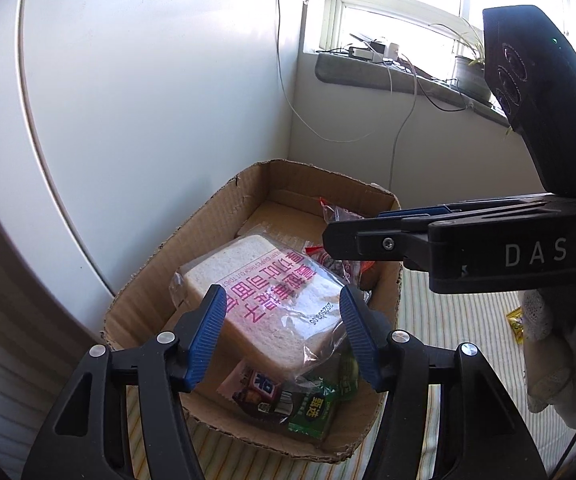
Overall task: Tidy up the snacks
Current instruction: 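Lower the bread loaf into the box and open both tools, then withdraw both open tools from the box toward the remaining candies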
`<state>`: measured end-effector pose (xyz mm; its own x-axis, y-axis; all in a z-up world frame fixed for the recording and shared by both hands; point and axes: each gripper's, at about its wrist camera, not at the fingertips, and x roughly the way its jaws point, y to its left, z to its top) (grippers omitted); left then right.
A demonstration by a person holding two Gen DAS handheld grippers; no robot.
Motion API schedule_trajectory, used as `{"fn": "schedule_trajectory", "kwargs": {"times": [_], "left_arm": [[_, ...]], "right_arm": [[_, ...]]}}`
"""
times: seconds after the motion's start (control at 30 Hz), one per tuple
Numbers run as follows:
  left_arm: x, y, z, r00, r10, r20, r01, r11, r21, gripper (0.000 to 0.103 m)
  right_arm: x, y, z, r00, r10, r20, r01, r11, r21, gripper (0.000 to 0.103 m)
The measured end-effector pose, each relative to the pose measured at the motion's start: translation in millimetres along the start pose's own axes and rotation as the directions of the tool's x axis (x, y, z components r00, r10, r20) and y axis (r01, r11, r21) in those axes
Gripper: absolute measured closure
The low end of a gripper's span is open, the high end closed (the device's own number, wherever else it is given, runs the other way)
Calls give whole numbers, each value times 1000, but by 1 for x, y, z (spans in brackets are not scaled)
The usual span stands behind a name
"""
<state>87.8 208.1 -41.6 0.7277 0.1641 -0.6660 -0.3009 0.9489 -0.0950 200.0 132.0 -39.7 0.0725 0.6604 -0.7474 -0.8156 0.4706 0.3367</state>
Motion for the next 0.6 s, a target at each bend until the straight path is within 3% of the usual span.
{"fn": "schedule_trajectory", "kwargs": {"times": [0.13, 0.2, 0.4, 0.6], "left_arm": [[-5, 0, -1, 1000, -1, 3, 1, 1000, 0, 45], [-9, -2, -2, 1000, 2, 11, -2, 1000, 3, 45], [-23, -12, -2, 999, -6, 33, 5, 1000, 16, 44], [-36, -31, -3, 998, -24, 52, 21, 999, 44, 44]], "right_arm": [[-11, -2, -4, 1000, -27, 12, 27, 1000, -6, 41], [-17, -4, -6, 999, -42, 25, 43, 999, -6, 30], [-45, -14, -18, 991, -103, 82, 104, 995, -1, 19], [-74, -29, -40, 977, -172, 127, 171, 985, 21, 18]]}}
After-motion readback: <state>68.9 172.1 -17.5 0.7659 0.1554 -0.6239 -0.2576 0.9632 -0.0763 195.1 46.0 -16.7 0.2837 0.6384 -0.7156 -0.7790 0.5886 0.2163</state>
